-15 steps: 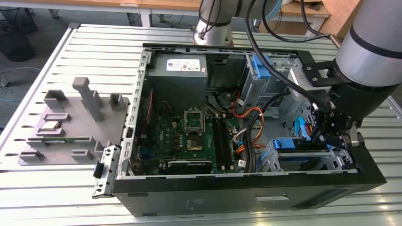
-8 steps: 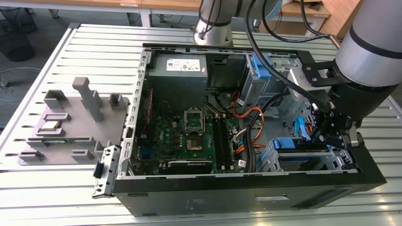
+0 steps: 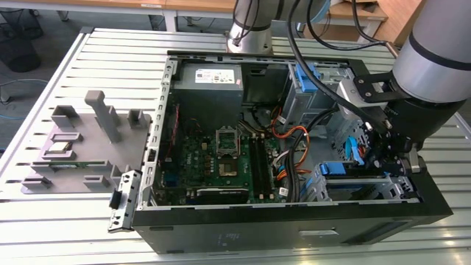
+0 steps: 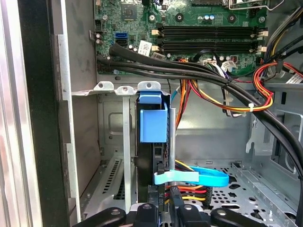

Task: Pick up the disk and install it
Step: 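Insert the second disk wire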

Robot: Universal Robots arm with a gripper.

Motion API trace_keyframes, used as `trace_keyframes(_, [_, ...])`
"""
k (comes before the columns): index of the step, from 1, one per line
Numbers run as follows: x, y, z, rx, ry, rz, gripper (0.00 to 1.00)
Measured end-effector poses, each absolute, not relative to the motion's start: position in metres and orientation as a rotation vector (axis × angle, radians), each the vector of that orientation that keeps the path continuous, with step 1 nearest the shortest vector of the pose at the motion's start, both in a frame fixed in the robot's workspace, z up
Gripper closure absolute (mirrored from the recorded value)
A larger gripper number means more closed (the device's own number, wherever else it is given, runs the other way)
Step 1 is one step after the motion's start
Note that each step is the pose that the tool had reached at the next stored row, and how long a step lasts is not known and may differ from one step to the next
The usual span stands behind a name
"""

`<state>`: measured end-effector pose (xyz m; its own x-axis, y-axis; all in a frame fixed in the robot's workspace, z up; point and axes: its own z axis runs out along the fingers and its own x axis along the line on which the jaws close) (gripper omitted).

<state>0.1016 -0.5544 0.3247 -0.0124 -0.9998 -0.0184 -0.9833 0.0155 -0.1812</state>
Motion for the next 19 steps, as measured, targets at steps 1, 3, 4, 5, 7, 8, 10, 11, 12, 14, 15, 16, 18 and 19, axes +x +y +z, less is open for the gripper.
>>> trace_keyframes(1, [0.102,-0.554,0.325,-2.103,2.133,-0.175,0.76])
trace_keyframes(3, [0.102,-0.554,0.326,-2.103,2.133,-0.176,0.76])
trace_keyframes(4, [0.102,-0.554,0.327,-2.103,2.133,-0.175,0.76])
trace_keyframes(5, [0.102,-0.554,0.329,-2.103,2.134,-0.175,0.76])
trace_keyframes(7, [0.102,-0.554,0.333,-2.102,2.134,-0.176,0.76])
trace_keyframes(8, [0.102,-0.554,0.336,-2.102,2.134,-0.175,0.76])
trace_keyframes(10, [0.102,-0.554,0.342,-2.101,2.135,-0.175,0.76])
trace_keyframes(11, [0.102,-0.554,0.345,-2.101,2.135,-0.176,0.76])
trace_keyframes(12, [0.102,-0.554,0.348,-2.101,2.135,-0.176,0.76])
trace_keyframes(14, [0.102,-0.554,0.351,-2.101,2.135,-0.175,0.76])
trace_keyframes(15, [0.102,-0.554,0.351,-2.101,2.135,-0.175,0.76])
trace_keyframes(16, [0.102,-0.554,0.351,-2.101,2.135,-0.175,0.76])
trace_keyframes(18, [0.102,-0.554,0.351,-2.101,2.135,-0.175,0.76])
trace_keyframes(19, [0.102,-0.554,0.351,-2.101,2.135,-0.175,0.76])
